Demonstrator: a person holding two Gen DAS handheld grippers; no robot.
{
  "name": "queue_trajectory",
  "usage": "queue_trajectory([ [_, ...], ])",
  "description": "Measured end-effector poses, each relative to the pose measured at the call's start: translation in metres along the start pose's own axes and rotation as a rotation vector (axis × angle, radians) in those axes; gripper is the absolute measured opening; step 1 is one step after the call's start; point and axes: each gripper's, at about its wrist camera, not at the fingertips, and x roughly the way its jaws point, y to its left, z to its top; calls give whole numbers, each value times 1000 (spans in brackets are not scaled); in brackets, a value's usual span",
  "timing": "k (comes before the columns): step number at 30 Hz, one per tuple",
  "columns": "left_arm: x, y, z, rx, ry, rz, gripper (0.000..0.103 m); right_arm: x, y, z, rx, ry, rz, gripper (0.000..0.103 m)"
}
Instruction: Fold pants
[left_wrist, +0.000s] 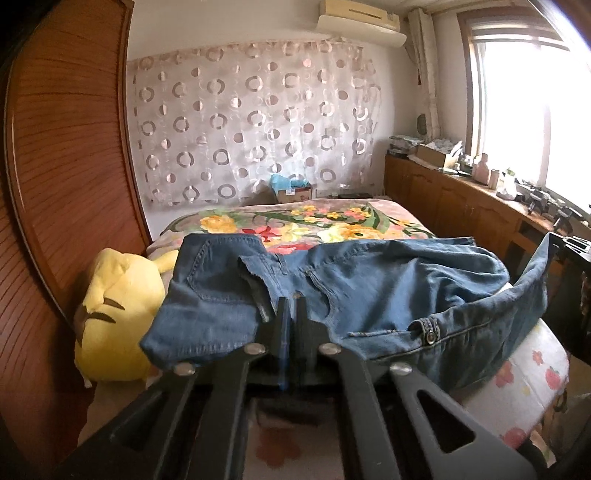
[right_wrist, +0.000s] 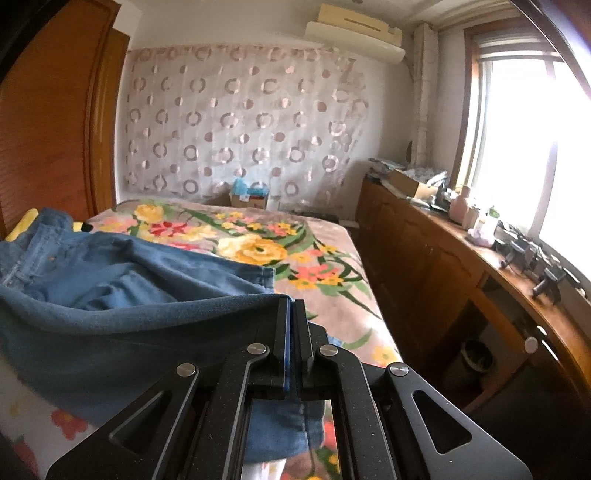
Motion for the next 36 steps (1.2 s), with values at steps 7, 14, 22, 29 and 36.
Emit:
queue_trajectory([
  [7,33,6,4,-12,68,-32,0,42,2,1,-23,44,25,0],
  [14,41,13,-10,-65,114,-62,7,75,8,-17,-28,124,30,0],
  [22,49,25,-7,-92,138,-106,31,79,14,-18,-43,135,24,0],
  [29,70,33,-6,-112,189,-155,31,79,15,-18,-45,135,22,0],
  [36,85,27,-14,-89,233,-159,31,79,14,-23,-45,137,20,0],
])
